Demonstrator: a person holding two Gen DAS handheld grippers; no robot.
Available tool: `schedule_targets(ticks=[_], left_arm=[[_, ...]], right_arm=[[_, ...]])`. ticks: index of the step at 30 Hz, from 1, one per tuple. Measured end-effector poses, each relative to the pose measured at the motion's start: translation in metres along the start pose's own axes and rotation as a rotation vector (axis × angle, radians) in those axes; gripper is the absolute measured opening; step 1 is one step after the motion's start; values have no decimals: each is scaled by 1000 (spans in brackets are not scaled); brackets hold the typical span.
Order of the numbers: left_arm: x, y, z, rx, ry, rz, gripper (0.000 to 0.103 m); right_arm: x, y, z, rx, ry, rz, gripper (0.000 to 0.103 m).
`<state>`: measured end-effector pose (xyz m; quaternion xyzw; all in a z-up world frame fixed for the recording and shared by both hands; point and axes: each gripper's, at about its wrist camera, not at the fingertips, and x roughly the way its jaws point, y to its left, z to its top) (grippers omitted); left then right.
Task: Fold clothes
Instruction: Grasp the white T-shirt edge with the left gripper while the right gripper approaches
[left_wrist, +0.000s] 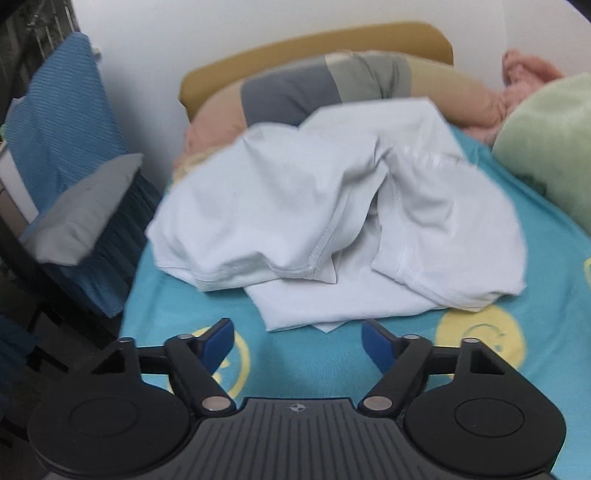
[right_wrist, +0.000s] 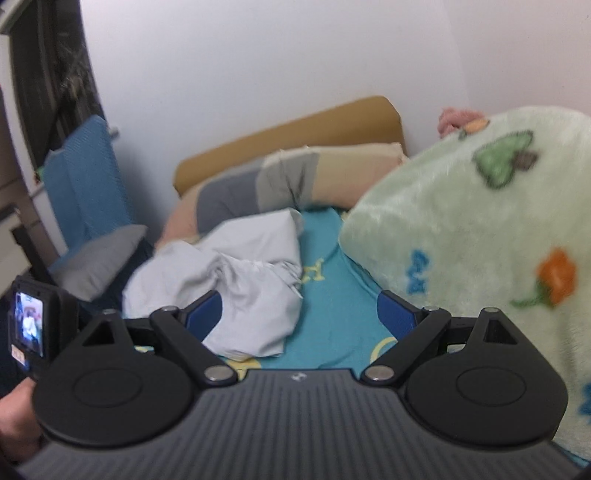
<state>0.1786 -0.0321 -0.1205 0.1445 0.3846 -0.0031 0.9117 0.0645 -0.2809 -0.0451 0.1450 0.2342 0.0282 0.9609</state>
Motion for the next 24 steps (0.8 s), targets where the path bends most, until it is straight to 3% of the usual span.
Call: schedule_targets(ticks=[5,7,11,14,18,24], left_arm=[[15,0,1,34,-167,17,65],[17,2,3,40,-220,-1,55],[24,15,5,3,-231,-21,8],[5,30,14,-81,-262,-67,6],[-52,47,29,-169,-356,-156,5],[-77,69,26,-259,-365,-224,5]], right_arm=[[39,5,-13,7,9,-31,92],[49,7,-18,0,19,-36,92],[59,9,-25,-9,26,-55,92],[59,12,-29,-38,12,-72,92],[44,19,-33,-95,-79,-88,92],[30,35,-32,-146,-128,-51,92]])
